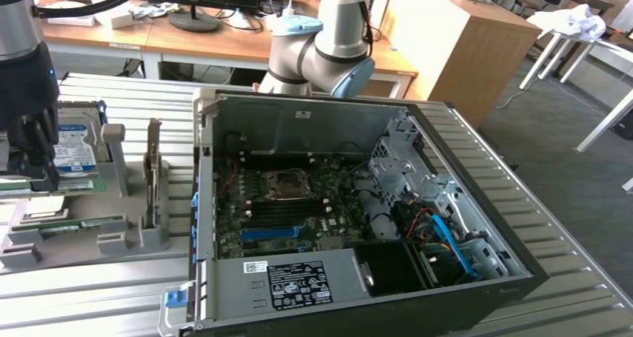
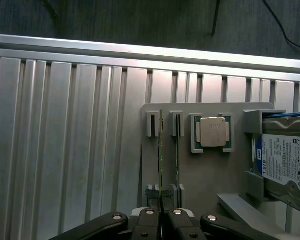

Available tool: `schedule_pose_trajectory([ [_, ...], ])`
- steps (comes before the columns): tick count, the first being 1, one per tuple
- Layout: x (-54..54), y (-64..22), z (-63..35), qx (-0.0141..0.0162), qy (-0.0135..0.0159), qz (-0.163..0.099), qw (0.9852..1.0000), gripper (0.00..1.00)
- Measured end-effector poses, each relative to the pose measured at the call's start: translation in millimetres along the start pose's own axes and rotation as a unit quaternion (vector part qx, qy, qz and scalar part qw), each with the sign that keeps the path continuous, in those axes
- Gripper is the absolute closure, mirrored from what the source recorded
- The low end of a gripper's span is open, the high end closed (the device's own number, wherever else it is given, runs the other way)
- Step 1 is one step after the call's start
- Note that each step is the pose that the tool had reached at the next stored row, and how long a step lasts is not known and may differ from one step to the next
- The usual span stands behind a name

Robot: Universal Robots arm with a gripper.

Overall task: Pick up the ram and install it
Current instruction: 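Pick up the ram and move it above insertion slot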

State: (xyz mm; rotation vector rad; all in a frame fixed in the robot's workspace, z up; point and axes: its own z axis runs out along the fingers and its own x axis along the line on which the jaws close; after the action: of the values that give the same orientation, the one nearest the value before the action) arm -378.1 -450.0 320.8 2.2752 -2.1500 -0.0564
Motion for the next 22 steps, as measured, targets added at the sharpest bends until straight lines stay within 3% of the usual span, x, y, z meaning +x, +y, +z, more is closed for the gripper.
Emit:
schedule_pose_trajectory([
  [22, -0.2, 0.3, -8.8, 0.0000, 0.0000, 0.000, 1.0000, 0.87],
])
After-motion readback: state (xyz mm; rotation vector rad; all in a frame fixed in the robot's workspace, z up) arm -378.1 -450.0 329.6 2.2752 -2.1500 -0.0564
